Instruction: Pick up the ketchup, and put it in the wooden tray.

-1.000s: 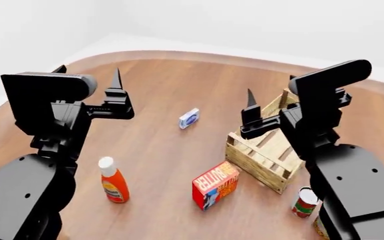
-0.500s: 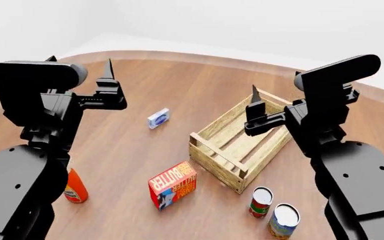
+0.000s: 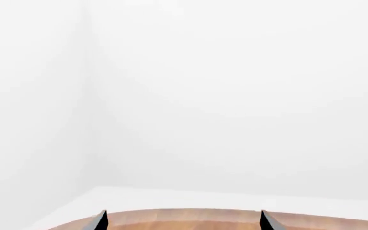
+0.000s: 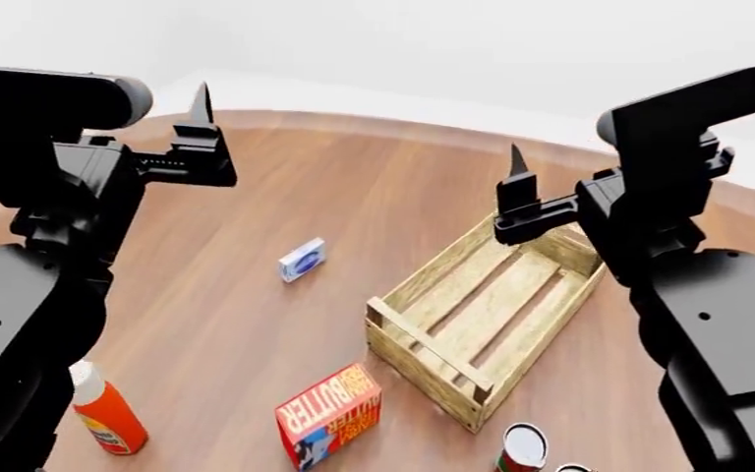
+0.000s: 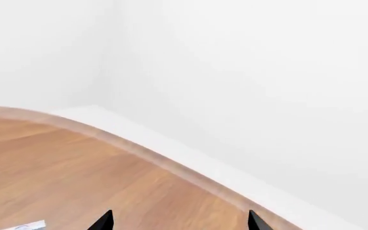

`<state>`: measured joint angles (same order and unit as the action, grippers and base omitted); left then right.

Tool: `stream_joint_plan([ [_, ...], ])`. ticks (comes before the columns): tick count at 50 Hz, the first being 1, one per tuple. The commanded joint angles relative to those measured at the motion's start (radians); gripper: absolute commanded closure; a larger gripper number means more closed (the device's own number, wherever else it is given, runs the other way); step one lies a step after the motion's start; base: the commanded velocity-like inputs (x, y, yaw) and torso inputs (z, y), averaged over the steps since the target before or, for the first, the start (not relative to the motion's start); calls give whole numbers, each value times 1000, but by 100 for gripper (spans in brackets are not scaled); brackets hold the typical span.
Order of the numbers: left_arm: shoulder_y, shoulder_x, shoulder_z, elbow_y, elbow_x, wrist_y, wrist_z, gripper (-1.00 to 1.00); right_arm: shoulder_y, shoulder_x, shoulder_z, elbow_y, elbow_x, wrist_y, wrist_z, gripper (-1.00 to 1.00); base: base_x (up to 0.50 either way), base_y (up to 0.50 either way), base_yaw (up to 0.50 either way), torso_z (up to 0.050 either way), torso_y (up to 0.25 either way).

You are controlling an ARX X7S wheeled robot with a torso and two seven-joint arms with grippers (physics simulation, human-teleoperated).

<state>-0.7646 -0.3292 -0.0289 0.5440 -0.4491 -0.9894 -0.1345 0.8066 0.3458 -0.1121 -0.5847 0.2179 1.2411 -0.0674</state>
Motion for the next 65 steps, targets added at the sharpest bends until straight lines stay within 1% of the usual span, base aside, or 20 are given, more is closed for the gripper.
stream_joint_plan([
  [1, -24, -8, 0, -13, -8, -4, 5, -100, 13, 4, 4, -8, 6, 19, 3, -100, 490, 111, 0, 0, 0],
  [3, -22, -7, 0, -15, -8, -1, 4, -100, 10, 5, 1, -5, 3, 11, 5, -100, 486, 124, 0, 0, 0],
  [12, -6, -13, -11, 4, -21, 0, 7, -100, -4, 5, 11, -29, 9, 19, 9, -100, 0, 0, 0, 0, 1],
  [21, 7, -25, -43, 36, -40, -20, -1, -100, -11, 0, 13, -13, 9, 0, 14, -100, 0, 0, 0, 0, 0],
  [25, 35, -40, -68, 48, -41, -25, -7, -100, -18, 0, 15, -5, 9, -10, 16, -100, 0, 0, 0, 0, 0],
  [39, 172, -106, -178, 106, -53, -47, -9, -100, -27, -6, 3, 32, 9, -39, 18, -100, 0, 0, 0, 0, 0],
  [46, 262, -116, -233, 136, -55, -13, 4, -100, -26, -11, 2, 31, 13, -32, 22, -100, 0, 0, 0, 0, 0],
  [56, 396, -121, -336, 192, -109, 4, 54, -100, -35, -20, -10, 20, 11, -28, 36, -100, 0, 0, 0, 0, 0],
  [65, 525, -118, -382, 208, -100, 48, 81, -100, -36, -25, -22, 14, 12, -25, 45, -100, 0, 0, 0, 0, 0],
])
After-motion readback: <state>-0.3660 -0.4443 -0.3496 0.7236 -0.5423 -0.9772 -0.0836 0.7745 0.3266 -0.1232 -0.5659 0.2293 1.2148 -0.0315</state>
